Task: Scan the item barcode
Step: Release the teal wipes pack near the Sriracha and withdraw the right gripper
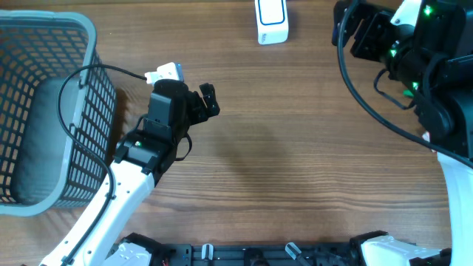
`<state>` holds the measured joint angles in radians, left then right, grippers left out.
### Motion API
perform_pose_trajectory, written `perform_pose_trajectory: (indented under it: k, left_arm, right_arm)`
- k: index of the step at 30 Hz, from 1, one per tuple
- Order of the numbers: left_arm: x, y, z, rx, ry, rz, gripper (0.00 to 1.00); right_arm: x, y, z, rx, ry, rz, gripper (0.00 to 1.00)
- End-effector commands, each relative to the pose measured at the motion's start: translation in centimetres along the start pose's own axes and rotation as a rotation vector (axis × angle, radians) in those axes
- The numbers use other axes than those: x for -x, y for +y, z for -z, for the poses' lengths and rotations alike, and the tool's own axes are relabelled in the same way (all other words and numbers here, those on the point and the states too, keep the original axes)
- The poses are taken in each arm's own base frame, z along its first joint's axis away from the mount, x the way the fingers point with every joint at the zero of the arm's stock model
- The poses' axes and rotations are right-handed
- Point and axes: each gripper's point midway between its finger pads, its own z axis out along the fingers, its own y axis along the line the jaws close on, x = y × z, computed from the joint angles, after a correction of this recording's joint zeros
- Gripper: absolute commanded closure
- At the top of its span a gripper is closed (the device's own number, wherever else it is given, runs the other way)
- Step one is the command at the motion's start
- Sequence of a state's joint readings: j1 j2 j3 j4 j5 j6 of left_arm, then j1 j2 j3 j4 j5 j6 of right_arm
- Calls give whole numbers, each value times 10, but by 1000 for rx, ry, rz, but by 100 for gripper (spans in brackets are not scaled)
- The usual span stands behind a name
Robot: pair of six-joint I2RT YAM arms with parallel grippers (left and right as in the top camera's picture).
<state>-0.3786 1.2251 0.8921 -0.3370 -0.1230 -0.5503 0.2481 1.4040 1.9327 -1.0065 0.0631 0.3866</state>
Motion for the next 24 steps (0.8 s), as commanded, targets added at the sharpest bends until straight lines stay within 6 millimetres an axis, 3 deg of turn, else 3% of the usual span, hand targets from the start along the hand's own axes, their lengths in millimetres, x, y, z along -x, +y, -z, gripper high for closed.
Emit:
perform_pose_trajectory:
  k: [1,6,12,17,20,24]
  left_arm:
    - [4,2,-1,12,-12,-17,0]
    - [4,2,-1,12,-12,-16,0]
    - [4,2,-1,12,-12,-17,0]
    - [4,2,-1,12,-12,-17,0]
    - [4,2,-1,12,-12,-16,0]
    - [4,2,-1,12,-12,-17,0]
  right_arm:
    - [17,-21,5,-115,-76,41,0]
    - [29,-49,18,-200,-126,4,0]
    - [47,-53,42,-183,-212,-22,0]
    - [51,-56,53,-177,-264,-31,0]
    - [48,-69,55,-194,-298,-78,0]
    - [26,-89,57,-209,-329,-184,0]
